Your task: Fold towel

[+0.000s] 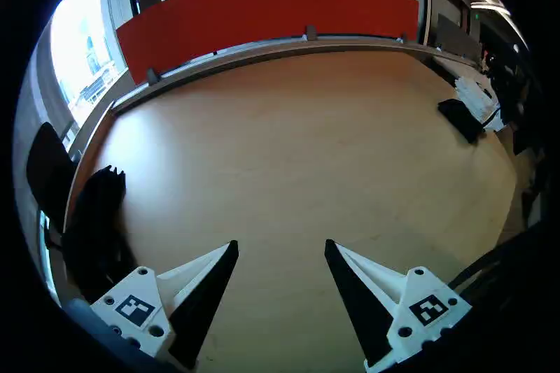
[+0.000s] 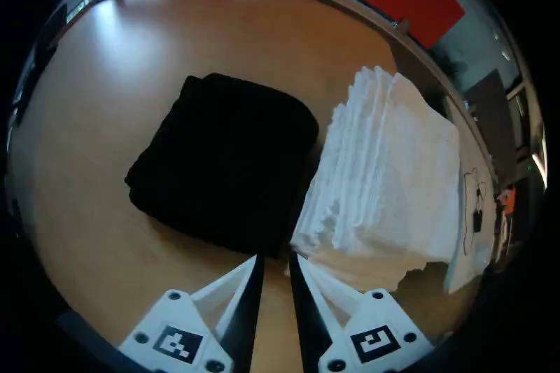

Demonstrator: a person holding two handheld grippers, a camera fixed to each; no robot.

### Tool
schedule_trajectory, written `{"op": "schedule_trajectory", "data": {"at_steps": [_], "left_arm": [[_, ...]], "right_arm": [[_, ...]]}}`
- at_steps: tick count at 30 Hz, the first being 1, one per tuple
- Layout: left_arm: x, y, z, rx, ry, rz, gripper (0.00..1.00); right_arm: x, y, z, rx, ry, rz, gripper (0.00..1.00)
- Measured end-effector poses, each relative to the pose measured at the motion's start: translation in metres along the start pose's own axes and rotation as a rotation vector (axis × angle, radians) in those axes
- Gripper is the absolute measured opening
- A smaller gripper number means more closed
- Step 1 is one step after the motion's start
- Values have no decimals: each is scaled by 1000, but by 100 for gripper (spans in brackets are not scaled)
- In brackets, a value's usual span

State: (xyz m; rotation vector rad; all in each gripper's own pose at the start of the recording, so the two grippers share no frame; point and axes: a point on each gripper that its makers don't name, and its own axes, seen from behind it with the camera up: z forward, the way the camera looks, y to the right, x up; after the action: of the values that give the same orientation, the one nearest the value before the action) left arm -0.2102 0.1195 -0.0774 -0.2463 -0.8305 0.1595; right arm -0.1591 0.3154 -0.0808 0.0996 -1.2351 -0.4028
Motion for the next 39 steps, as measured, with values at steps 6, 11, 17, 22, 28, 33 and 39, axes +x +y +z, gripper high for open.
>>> {"op": "schedule_trajectory", "data": {"at_steps": [6,11,17,22,28,33,39], "left_arm": [[2,-1,1,-1,3,-1,92],[3,0,1,-4,5,-3,92],[4,0,1,-8,9,-5,92],[5,-1,0,-7,12,-6,92],[8,-3,0,-8,20,-11,92],[11,-5,-2,-6,28,-16,92],[13,-9,-3,1,35,-20,92]], "right_arm": [[0,-1,-7,4,10,7,67],[1,-5,-11,14,16,17,83],[3,-9,-15,14,30,25,96],[7,-13,-20,11,50,36,96],[14,-21,-30,19,90,80,100],[24,-27,-38,21,140,139,100],[38,-28,-45,8,214,252,100]]}}
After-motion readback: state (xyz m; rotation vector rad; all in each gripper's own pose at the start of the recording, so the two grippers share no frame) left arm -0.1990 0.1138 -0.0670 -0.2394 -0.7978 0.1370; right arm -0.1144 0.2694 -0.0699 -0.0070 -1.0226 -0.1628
